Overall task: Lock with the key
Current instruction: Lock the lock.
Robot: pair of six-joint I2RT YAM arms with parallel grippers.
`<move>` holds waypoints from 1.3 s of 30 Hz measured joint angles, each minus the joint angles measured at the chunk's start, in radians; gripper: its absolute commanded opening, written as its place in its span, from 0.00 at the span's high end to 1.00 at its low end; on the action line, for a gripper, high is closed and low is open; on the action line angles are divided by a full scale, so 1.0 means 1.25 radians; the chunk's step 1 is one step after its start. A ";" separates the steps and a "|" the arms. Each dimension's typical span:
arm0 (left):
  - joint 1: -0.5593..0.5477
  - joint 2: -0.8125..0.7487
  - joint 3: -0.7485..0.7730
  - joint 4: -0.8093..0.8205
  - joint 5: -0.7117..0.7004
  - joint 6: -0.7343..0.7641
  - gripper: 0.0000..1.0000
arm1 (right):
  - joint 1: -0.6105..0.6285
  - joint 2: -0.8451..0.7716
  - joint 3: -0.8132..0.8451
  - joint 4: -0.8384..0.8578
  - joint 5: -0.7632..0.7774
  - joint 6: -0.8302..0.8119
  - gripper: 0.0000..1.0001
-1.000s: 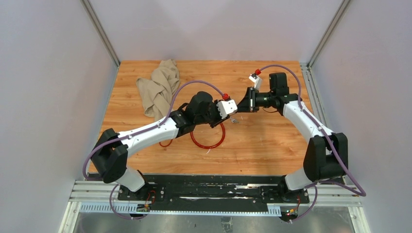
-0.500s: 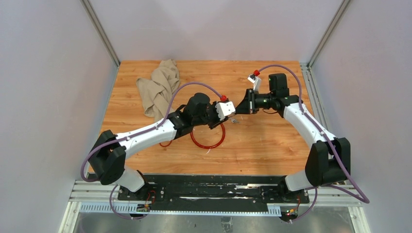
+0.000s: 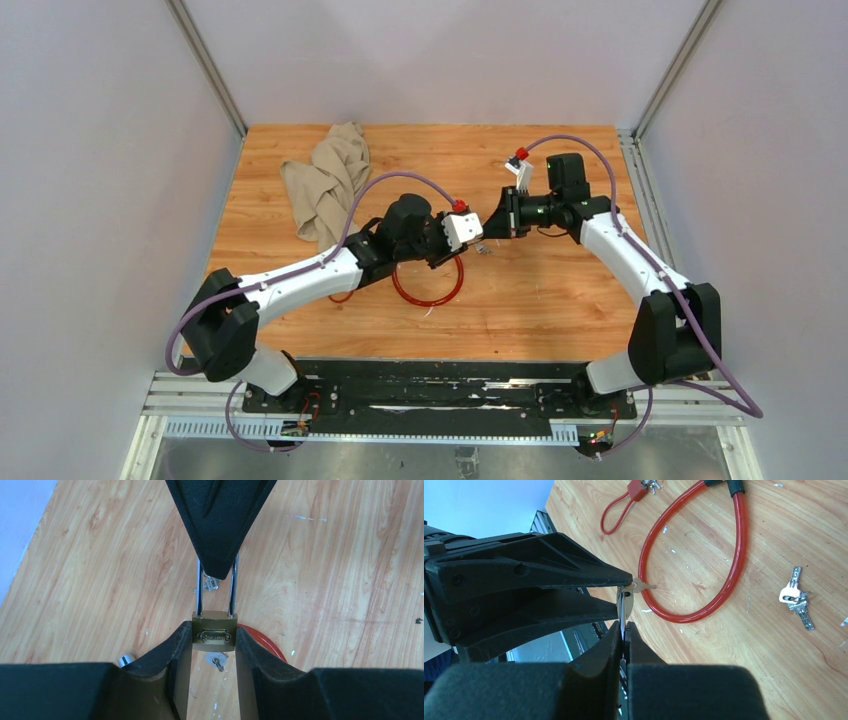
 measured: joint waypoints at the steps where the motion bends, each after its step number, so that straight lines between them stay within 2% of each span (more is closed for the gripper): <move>1: 0.000 0.000 0.000 -0.002 0.000 0.001 1.00 | 0.002 0.000 0.000 -0.002 0.004 -0.001 0.99; 39: -0.013 -0.012 -0.020 -0.016 -0.073 0.109 1.00 | 0.026 0.078 0.052 -0.038 0.019 0.032 0.99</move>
